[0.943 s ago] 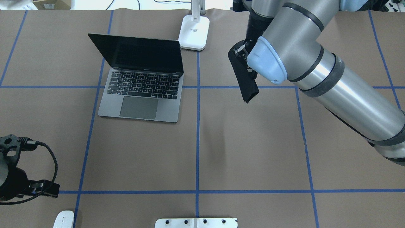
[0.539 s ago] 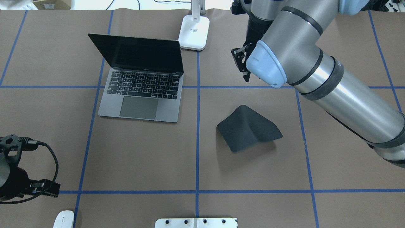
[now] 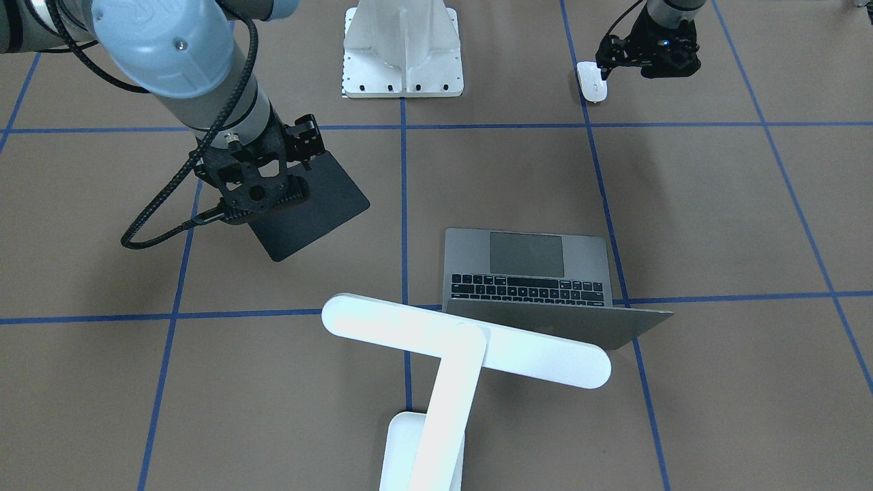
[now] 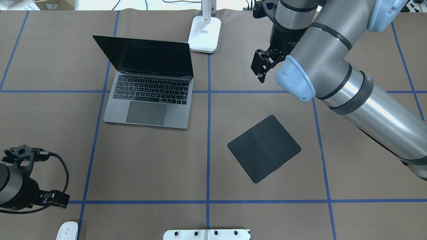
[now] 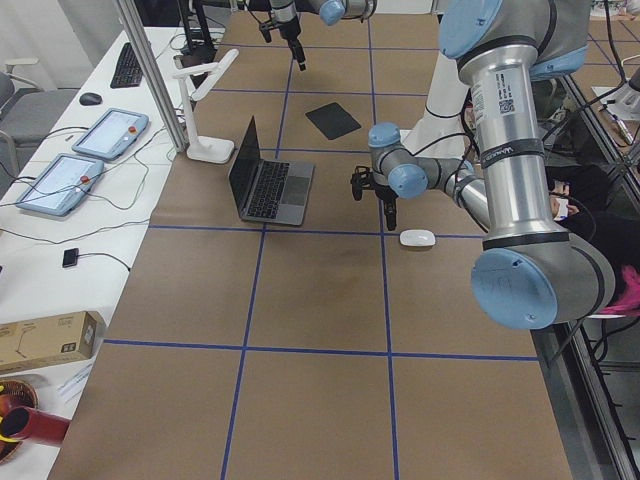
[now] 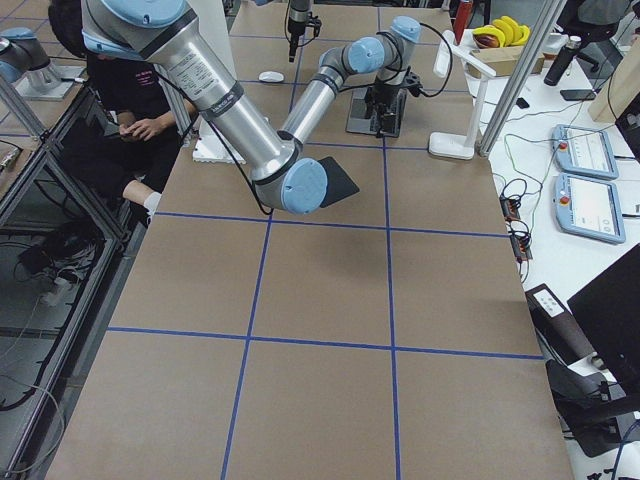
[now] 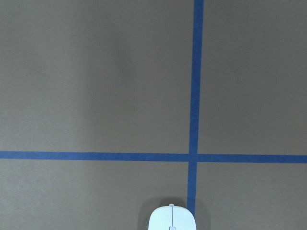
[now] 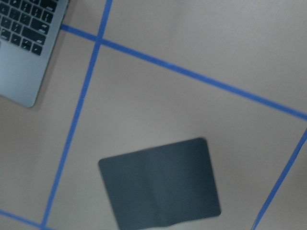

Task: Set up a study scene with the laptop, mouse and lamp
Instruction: 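Release the mouse pad flat beside the laptop and raise the right gripper, then lower the left gripper onto the white mouse and grasp it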

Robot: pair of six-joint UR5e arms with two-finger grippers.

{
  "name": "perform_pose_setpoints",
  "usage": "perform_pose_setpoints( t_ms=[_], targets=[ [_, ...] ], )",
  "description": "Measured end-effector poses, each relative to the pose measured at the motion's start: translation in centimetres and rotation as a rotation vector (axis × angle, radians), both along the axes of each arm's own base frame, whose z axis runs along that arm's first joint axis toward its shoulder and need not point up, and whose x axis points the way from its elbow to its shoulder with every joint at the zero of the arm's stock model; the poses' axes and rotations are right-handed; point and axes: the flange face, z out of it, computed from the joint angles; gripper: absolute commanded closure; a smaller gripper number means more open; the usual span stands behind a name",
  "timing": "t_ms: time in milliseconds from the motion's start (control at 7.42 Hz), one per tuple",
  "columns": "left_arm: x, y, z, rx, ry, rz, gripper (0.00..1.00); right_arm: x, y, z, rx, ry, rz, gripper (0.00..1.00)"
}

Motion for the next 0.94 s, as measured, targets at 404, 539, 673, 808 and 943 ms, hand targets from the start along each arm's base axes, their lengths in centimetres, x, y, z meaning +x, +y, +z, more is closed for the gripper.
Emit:
perform_pose_setpoints(
  t_ms=[404, 539, 673, 808, 943],
  targets=[
    [1.6, 0.7, 1.2, -0.006, -0.009, 0.035, 0.00, 0.0, -0.4, 0.0, 0.066, -0.019, -0.007, 0.00],
    [2.2, 1.2, 1.2, -0.006, -0.007, 0.052, 0.00, 0.0, -0.4, -0.2, 0.070, -0.023, -0.007, 0.00],
    [2.8, 1.9, 1.2, -0.006, -0.006, 0.075, 0.01, 0.0, -0.6, -0.1, 0.069, -0.024, -0.010, 0.00],
    [3.4, 2.6, 1.4, -0.008, -0.009, 0.096, 0.01, -0.1, -0.8, 0.1, 0.067, -0.027, -0.020, 0.00],
    [4.1, 2.9, 1.8, -0.009, -0.012, 0.111, 0.01, -0.1, -0.9, 0.3, 0.066, -0.030, -0.030, 0.00]
  ],
)
